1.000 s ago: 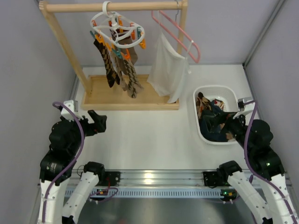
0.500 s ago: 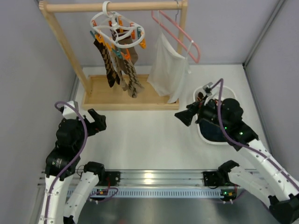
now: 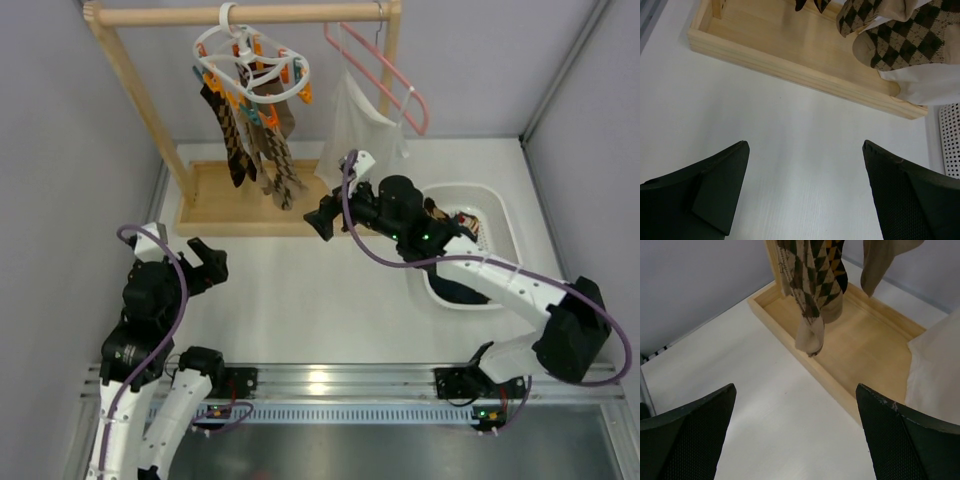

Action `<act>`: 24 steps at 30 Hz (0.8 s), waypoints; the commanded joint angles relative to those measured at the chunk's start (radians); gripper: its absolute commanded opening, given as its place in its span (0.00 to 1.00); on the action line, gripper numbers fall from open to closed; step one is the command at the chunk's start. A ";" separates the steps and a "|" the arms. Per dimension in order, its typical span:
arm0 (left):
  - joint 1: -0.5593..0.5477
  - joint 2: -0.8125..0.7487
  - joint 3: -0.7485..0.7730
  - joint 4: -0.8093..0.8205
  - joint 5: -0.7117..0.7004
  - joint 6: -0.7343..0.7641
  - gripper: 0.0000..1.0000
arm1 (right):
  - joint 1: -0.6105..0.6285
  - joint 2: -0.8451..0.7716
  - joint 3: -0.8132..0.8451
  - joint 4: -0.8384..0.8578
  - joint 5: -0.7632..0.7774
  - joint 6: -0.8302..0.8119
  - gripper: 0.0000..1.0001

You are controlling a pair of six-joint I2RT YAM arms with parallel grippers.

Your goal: Remove the socks clipped to the hanger

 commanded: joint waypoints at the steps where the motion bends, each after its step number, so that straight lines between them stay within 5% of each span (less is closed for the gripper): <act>1: -0.010 -0.029 -0.007 0.082 0.047 0.000 0.98 | 0.006 0.107 0.096 0.151 0.031 -0.068 0.99; 9: -0.035 -0.030 -0.010 0.085 0.056 0.005 0.98 | 0.006 0.292 0.228 0.252 0.028 -0.056 0.91; 11: -0.043 -0.033 -0.011 0.084 0.053 0.005 0.98 | 0.008 0.313 0.222 0.286 0.028 -0.043 0.81; 12: -0.046 -0.035 -0.011 0.087 0.055 0.005 0.98 | 0.006 0.320 0.220 0.302 0.026 -0.036 0.65; 15: -0.069 -0.024 -0.011 0.085 0.050 0.005 0.98 | 0.009 0.330 0.194 0.375 0.032 -0.005 0.37; 20: -0.078 0.011 0.013 0.084 0.108 0.032 0.98 | 0.024 0.338 0.187 0.429 0.060 -0.002 0.01; 24: -0.078 0.060 0.125 0.082 0.145 0.016 0.98 | 0.050 0.320 0.156 0.441 0.094 -0.011 0.00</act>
